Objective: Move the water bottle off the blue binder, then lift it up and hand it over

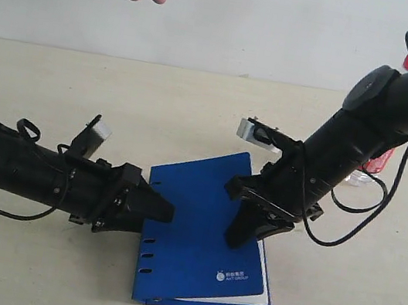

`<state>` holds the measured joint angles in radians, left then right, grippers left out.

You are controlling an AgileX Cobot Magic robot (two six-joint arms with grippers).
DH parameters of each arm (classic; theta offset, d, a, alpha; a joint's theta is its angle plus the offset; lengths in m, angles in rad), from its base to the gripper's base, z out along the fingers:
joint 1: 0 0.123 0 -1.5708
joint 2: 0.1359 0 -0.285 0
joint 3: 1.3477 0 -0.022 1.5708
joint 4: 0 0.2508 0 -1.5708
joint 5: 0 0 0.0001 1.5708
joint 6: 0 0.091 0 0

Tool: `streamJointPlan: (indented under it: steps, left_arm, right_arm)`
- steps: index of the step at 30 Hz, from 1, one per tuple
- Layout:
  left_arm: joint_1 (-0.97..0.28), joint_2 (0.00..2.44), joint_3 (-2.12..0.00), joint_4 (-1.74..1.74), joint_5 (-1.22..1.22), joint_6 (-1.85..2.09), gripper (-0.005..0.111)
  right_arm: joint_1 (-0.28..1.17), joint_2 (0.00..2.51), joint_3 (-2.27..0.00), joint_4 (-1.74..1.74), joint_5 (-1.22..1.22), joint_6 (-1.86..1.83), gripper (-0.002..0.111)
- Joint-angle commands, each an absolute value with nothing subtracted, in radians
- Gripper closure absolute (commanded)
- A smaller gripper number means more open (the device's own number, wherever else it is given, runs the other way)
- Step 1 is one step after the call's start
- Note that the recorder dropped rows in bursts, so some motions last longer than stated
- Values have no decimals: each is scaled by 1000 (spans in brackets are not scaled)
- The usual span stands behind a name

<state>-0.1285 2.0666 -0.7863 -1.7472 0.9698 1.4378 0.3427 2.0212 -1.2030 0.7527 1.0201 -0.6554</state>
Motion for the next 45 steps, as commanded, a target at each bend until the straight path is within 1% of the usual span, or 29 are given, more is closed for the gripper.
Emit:
streamJointPlan:
  steps: [1, 3, 5, 9, 15, 17, 21, 22, 24, 26, 27, 28, 30, 32, 33, 34, 39, 45]
  left_arm:
    - [-164, 2006, -792, -1744, 1221, 1409, 52]
    - [-164, 1988, -797, -1744, 1221, 1426, 52]
    - [-184, 1996, -834, -1744, 1221, 1537, 52]
    - [-210, 2036, -892, -1744, 1221, 1472, 52]
    - [-226, 2036, -932, -1744, 1221, 1480, 52]
    - [-231, 2036, -946, -1744, 1221, 1480, 55]
    - [-233, 2036, -963, -1744, 1221, 1454, 96]
    - [-233, 2036, -963, -1744, 1221, 1463, 101]
    - [-233, 2036, -963, -1744, 1221, 1477, 102]
    - [-231, 2036, -963, -1744, 1221, 1487, 102]
    - [-231, 2036, -963, -1744, 1221, 1487, 102]
    - [-230, 2036, -963, -1744, 1146, 1487, 102]
    - [-230, 2036, -963, -1744, 977, 1488, 102]
    - [-230, 2036, -963, -1683, 876, 1488, 102]
    - [-229, 2036, -963, -1637, 871, 1484, 102]
    - [-229, 2036, -960, -1635, 881, 1474, 102]
    - [-225, 2036, -958, -1636, 891, 1464, 102]
    - [-177, 2036, -958, -1614, 860, 1464, 102]
  right_arm:
    - [358, 2030, -1210, 772, 889, -698, 108]
    - [358, 2039, -1210, 772, 899, -709, 108]
    - [359, 2059, -1210, 802, 948, -786, 108]
    - [359, 2057, -1210, 875, 1019, -937, 108]
    - [359, 2056, -1210, 905, 1018, -953, 108]
    - [359, 2056, -1210, 903, 1018, -943, 108]
    - [359, 2056, -1210, 900, 1018, -940, 108]
    - [359, 2056, -1210, 900, 1018, -940, 108]
    - [359, 2056, -1210, 898, 1036, -942, 108]
    - [359, 2056, -1210, 886, 1049, -951, 104]
    - [359, 2056, -1210, 877, 1056, -951, 100]
    - [359, 2056, -1210, 854, 1062, -951, 89]
    - [359, 2056, -1210, 828, 1064, -937, 74]
    - [359, 2056, -1210, 792, 1063, -923, 62]
    - [359, 2056, -1210, 750, 1065, -893, 55]
    - [359, 2056, -1210, 733, 1070, -879, 53]
    - [359, 2015, -1210, 644, 1143, -834, 53]
    - [359, 1885, -1210, 339, 1221, -616, 53]
